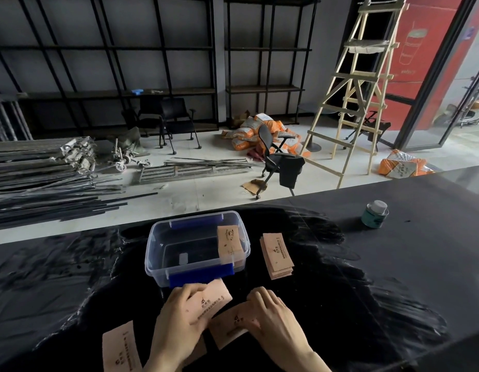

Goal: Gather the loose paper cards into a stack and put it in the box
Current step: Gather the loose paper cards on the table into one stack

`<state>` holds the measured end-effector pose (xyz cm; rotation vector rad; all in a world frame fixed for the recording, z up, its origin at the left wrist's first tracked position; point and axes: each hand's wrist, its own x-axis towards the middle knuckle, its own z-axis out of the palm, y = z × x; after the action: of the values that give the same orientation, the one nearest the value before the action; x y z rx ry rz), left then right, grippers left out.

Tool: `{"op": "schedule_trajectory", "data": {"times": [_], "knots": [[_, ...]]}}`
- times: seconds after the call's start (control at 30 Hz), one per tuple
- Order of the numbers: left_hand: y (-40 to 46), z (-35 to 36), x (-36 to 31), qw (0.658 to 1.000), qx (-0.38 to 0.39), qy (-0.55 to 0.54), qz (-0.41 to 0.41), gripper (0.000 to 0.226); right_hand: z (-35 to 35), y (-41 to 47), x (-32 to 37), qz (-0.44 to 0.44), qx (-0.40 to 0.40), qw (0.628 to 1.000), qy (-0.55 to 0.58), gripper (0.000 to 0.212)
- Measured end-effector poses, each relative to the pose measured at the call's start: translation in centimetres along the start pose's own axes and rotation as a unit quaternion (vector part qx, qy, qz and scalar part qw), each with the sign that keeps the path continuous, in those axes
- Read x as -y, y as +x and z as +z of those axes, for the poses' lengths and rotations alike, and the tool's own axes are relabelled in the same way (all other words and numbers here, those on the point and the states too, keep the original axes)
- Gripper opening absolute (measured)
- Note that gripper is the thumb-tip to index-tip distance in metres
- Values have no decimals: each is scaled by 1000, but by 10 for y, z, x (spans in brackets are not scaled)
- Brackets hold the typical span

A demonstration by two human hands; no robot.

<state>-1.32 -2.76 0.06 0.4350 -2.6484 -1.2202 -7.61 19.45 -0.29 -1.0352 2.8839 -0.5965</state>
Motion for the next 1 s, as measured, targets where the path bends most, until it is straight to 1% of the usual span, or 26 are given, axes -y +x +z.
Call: {"op": "schedule_trajectory", "data": {"times": [0.1, 0.17, 0.2, 0.23, 0.3, 0.33, 0.4, 0.43, 0.47, 0.57, 0.63, 0.67, 0.7, 0.73, 0.77, 0.8, 0.83, 0.9, 0.93, 1.0], "knots": [[5, -9, 8, 996, -5, -78, -46, 48, 3, -4, -1, 1, -10, 1000, 15, 40], [6, -10, 7, 992, 4, -113, -54, 48, 4, -5, 1, -12, -17, 1000, -14, 37], [6, -8, 4, 991, 13, -122, -52, 48, 6, -5, 2, -24, -33, 999, -12, 40], [5, -4, 0, 990, 24, -129, -46, 48, 9, -4, 3, -34, -55, 998, -10, 50], [3, 8, -10, 989, 62, -127, -32, 42, 16, 0, 6, -50, -90, 994, -33, 69], [1, 14, -15, 988, 83, -125, -29, 38, 20, 2, 5, -51, -85, 995, -33, 74], [-2, 25, -21, 986, 115, -122, -15, 40, 26, 4, 4, -9, -82, 997, -8, 82], [-3, 30, -21, 986, 126, -111, -4, 43, 29, 4, 2, 10, -80, 997, 2, 83], [-4, 34, -21, 986, 137, -92, 5, 46, 30, 4, 0, 8, -85, 996, -19, 84], [-6, 39, -19, 988, 145, -61, 12, 46, 27, 5, -1, -39, -71, 991, -106, 77], [-7, 37, -16, 989, 127, -78, 15, 39, 29, 6, -4, -78, -63, 988, -118, 64], [-9, 34, -15, 992, 101, -77, 11, 32, 30, 6, -4, -80, -61, 988, -114, 59], [-10, 30, -13, 997, 51, -59, 7, 23, 32, 7, -5, -76, -63, 989, -110, 55], [-10, 26, -8, 999, -19, -27, 3, 18, 32, 8, -7, -77, -73, 988, -109, 53], [-11, 20, -3, 996, -92, 13, -5, 18, 33, 9, -7, -82, -86, 987, -110, 52], [-12, 15, 0, 988, -140, 64, -30, 27, 34, 9, -6, -88, -93, 986, -108, 52], [-12, 9, 0, 979, -146, 125, -74, 41, 35, 10, -6, -92, -98, 985, -104, 53], [-12, 4, -1, 957, -71, 224, -172, 72, 35, 12, -6, -95, -99, 986, -98, 58], [-12, 2, -2, 949, -41, 242, -198, 82, 36, 13, -5, -92, -97, 986, -96, 58], [-9, 1, -4, 946, -32, 239, -215, 87, 36, 15, -6, -95, -102, 986, -92, 56]]}}
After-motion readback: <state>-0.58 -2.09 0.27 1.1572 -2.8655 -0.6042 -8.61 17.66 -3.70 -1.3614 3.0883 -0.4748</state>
